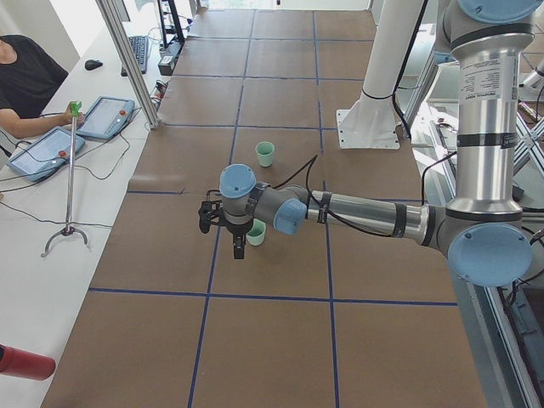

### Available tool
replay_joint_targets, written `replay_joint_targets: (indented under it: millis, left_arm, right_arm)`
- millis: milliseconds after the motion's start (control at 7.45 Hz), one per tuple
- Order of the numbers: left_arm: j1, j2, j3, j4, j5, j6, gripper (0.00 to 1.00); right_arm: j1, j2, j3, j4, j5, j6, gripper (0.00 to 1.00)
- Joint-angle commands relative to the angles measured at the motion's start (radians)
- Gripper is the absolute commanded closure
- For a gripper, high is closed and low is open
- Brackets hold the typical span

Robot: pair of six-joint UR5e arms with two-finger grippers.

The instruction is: Stack cups

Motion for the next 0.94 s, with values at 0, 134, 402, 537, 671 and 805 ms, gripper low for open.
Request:
replay_joint_targets:
  millis: [0,134,402,537,671,805]
  left_arm:
    - [0.095,0.007,0.04,-0.115,0.046,-0.131,0.0]
    - [0.125,0.007,0.048,-0.143,0.051,-0.179,0.0]
    - [0.171,0.006,0.073,-0.179,0.051,-0.205,0.0]
    - [0.198,0.006,0.073,-0.179,0.064,-0.215,0.0]
    - [0.222,0.004,0.074,-0.18,0.077,-0.216,0.0]
    - [0.236,0.004,0.083,-0.195,0.079,-0.216,0.0]
  right_arm:
    - [0.001,0.0,0.0,0.0,0.0,0.0,0.0]
    - [0.001,-0.001,0.0,0.0,0.0,0.0,0.0]
    - [0.001,-0.001,0.0,0.0,0.0,0.0,0.0]
    - [0.001,-0.001,0.0,0.0,0.0,0.0,0.0]
    - [0.001,-0.001,0.0,0.0,0.0,0.0,0.0]
    - [0.0,0.0,0.0,0.0,0.0,0.0,0.0]
